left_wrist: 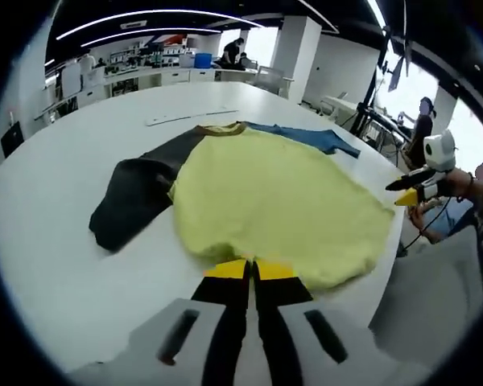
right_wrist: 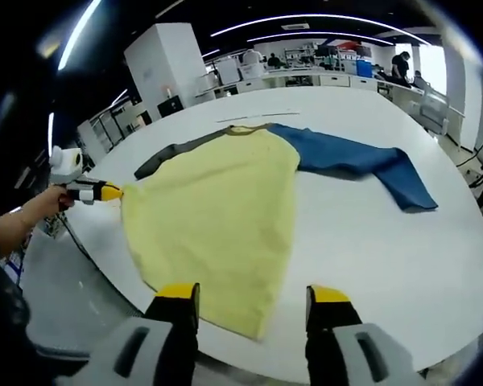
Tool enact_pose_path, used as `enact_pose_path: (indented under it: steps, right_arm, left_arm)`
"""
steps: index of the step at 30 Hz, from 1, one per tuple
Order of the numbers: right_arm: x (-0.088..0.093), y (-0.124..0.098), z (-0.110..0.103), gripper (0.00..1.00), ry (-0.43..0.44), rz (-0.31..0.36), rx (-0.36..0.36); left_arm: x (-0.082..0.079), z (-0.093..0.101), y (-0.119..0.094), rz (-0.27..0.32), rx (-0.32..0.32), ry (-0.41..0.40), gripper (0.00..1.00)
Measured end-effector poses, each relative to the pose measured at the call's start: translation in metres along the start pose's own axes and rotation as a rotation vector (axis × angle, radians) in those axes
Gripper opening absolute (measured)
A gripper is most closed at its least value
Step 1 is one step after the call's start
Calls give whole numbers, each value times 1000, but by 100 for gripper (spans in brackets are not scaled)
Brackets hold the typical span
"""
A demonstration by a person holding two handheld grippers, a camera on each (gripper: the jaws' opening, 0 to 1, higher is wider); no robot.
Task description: Fold the garment on the visible template until the final outline fits inside the template.
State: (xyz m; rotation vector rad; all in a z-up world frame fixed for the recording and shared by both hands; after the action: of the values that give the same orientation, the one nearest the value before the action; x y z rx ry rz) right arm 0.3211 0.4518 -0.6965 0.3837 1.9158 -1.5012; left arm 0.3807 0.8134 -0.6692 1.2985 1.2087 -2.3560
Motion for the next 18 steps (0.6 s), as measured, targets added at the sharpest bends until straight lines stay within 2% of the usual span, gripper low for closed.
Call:
enact_pose_path:
  steps: [3,6,13,18]
  right_arm:
    - [-1,-2,2,51,21,13,14]
    - [-1,-3,6,51,24,19,28]
    - [-4,-10,10,54,24,33,43]
    - [-8,-13,12,56,25,44,48]
  left_arm:
    - [-18,1,12,16,13,-34,0]
    - [-29,3,33,-1,15,8,0]
    - [-41,5,67,-43,23,99,0]
    - [-42,1,89,-78,12,147,0]
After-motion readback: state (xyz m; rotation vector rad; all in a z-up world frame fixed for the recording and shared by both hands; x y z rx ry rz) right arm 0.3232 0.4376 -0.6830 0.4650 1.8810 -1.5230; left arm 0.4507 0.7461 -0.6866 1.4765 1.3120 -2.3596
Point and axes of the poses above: the point that each gripper's makers call its tool centre point, and the gripper's own axes: y roughly forward along the fingers, z roughly to its right, x roughly out of its underside, the point moved 6 cm from there along -y, roughly backward along the fingers, and after that the axes turned 9 degrees about x, right-handed, at the moved point
